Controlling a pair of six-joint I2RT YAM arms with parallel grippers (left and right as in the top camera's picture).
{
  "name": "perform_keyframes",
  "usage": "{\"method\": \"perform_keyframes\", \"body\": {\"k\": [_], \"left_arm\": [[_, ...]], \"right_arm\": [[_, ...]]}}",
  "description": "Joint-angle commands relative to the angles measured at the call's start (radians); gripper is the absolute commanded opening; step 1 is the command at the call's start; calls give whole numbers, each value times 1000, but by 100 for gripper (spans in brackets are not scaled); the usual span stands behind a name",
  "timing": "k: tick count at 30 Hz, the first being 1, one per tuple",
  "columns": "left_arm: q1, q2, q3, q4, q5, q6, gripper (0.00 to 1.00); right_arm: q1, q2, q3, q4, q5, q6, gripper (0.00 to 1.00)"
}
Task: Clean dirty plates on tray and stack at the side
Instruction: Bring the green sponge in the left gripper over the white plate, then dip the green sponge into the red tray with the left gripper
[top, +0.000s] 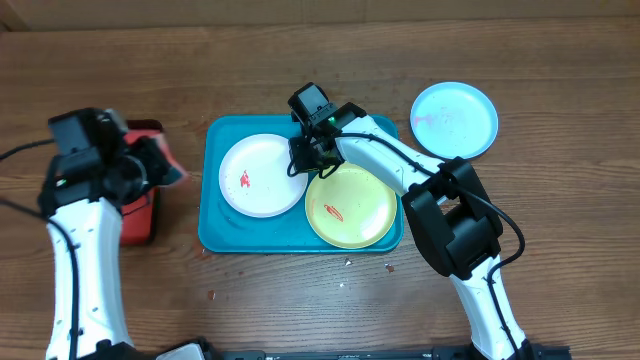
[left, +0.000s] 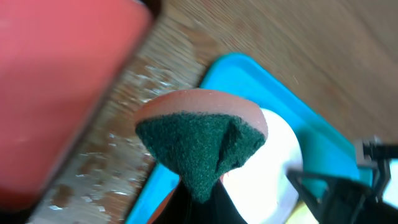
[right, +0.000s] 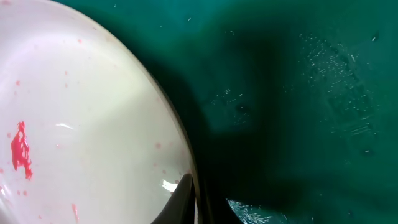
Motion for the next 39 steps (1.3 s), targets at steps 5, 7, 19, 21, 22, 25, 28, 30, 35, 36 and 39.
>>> {"method": "perform_keyframes", "body": {"k": [5,7,19,21,22,25,28,30,35,36,39], "left_arm": [[-173,165,8,80,18,-19,4],[-213,222,8,115,18,-35,4],[-359,460,8,279,13,-64,4],[-367,481,8,303,12,-64,4],[-369,487,8,311,13,-65,4],[-369,500,8,309,-2,-64,4],[-369,500,8,274,-93,-64,4],[-369,500,8,239,-177,-64,4],[-364,499,9,177,-318,-63,4],[-365,498,9,178,-322,-63,4],[-365,491,26,177,-312,-63,4]], "right_arm": [[12,3,-29,21,6,6,4],[12,3,-29,25,6,18,4],[12,3,-29,36,10,27,4],[12,3,-29,39,10,27,4],[12,3,-29,39,10,27,4],[12,3,-29,37,10,27,4],[12,3,-30,35,10,27,4],[12,3,-30,35,10,27,4],[12,3,-30,32,11,27,4],[12,3,-30,32,11,27,4],[12,3,-30,32,18,27,4]]}}
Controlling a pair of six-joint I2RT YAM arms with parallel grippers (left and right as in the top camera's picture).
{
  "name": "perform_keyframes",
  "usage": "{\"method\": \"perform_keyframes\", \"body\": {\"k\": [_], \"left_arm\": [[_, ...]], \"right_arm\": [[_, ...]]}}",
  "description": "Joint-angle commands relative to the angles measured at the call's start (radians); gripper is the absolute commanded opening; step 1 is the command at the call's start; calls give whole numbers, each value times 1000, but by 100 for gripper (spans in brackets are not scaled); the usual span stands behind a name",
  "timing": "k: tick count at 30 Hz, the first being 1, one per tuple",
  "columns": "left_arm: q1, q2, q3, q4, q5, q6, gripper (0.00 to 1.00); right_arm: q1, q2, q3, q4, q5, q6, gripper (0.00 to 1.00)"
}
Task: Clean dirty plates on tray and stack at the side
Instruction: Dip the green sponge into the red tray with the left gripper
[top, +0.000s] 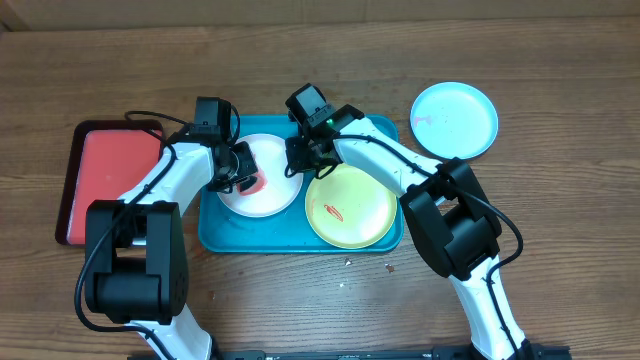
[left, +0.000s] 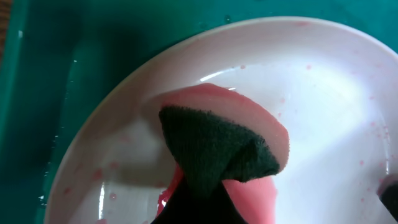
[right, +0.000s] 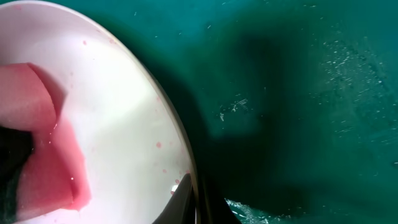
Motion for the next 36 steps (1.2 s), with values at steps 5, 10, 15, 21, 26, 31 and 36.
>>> {"method": "perform_keyframes", "body": {"k": [5,10,15,21,26,31,36], "left_arm": [[2,-27,90,-48,-17,0,4],[3,-75,173,-96,41,-1,4],[46,-130,217,-148,50,-1,4],[220,-142,217,-211,-77,7,4],[372,-132,213,-259,-235,7,4],[479,-109,183,-235,-232,6,4],[514,-51,171,-199,-230,7,4]], "right_arm": [[5,3,-24,-5,47,4,4],[5,3,-24,-5,47,4,4],[5,3,-24,-6,47,4,4],[5,3,-24,-13,47,4,4],[5,3,-24,-8,47,4,4],[5,3,-24,-1,47,4,4],[5,3,-24,-11,47,4,4]]}}
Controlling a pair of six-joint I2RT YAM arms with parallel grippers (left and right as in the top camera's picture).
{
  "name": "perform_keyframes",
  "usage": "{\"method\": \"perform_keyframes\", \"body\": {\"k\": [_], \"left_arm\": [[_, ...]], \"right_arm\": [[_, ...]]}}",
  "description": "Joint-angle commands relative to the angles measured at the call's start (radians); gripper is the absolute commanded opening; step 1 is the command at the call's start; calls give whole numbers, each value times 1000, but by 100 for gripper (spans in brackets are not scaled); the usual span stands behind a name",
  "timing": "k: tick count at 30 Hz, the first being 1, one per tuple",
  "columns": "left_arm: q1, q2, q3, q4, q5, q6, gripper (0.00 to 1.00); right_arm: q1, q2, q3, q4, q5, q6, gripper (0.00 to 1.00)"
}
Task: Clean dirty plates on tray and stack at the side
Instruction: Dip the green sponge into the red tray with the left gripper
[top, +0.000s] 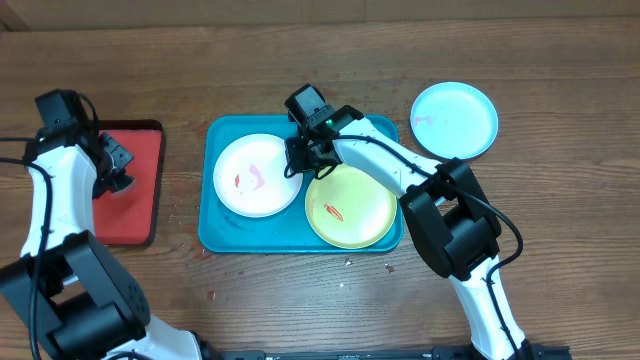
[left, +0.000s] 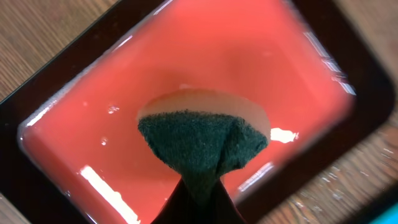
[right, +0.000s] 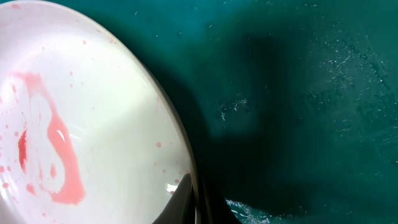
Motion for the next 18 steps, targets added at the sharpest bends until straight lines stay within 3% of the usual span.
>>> {"method": "perform_keyframes", "body": {"k": [1,18], "left_arm": [[16,63,-14,21,-24,6,4],[24,256,-14,93,43,52,4]], "right_arm": [[4,3,-24,-11,43,2,4],[4,3,-24,-14,43,2,4]]}}
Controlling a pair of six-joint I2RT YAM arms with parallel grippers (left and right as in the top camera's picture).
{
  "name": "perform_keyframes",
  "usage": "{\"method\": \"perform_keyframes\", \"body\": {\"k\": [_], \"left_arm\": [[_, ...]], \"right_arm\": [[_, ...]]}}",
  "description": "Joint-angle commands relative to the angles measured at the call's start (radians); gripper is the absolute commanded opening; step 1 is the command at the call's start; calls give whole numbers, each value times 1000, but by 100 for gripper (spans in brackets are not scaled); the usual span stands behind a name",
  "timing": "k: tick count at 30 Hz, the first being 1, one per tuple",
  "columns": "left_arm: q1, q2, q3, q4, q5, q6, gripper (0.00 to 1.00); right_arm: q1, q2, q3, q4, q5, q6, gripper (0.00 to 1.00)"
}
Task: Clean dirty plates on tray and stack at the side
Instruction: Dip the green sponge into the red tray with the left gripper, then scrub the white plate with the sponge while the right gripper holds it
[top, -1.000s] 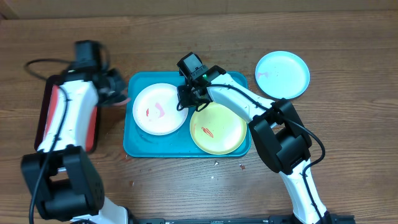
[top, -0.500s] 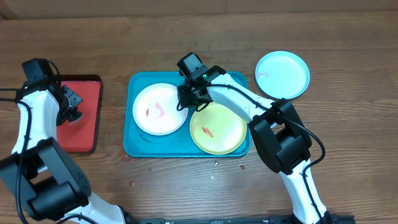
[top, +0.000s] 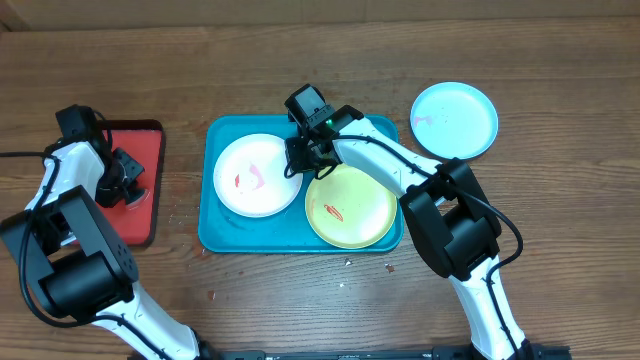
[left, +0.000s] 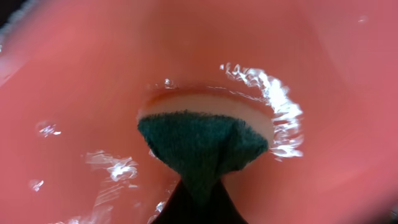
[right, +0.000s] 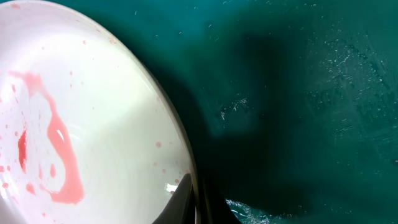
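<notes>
A white plate (top: 256, 176) smeared with red lies at the left of the blue tray (top: 215, 230); beside it sits a yellow plate (top: 352, 208) with a red mark. My right gripper (top: 300, 158) is shut on the white plate's (right: 81, 124) right rim, one finger inside, one outside. A light blue plate (top: 455, 119) rests off the tray at the far right. My left gripper (top: 128, 180) is shut on a sponge (left: 205, 134), green scourer up, pressed into the red liquid of the dark-rimmed tray (top: 145, 222).
Small crumbs lie on the wood in front of the blue tray. Red liquid (left: 336, 74) ripples round the sponge.
My left gripper has sunk lower and a little right in the red tray, the sponge now touching the liquid. The right gripper and plates have not moved.
My left gripper held the sponge beside the red tray, my right gripper pinching the white plate's rim. Then the sponge was on the white plate, whose small stain became a wet red smear. After that the sponge was over the red tray, now dipped in it.
</notes>
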Motion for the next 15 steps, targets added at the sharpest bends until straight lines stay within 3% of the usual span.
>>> {"method": "perform_keyframes", "body": {"k": [1,15], "left_arm": [[6,39,-7,1,18,42,4],[18,-160,182,-177,-9,45,5]], "right_arm": [[4,3,-24,-12,43,2,4],[4,3,-24,-18,43,2,4]]}}
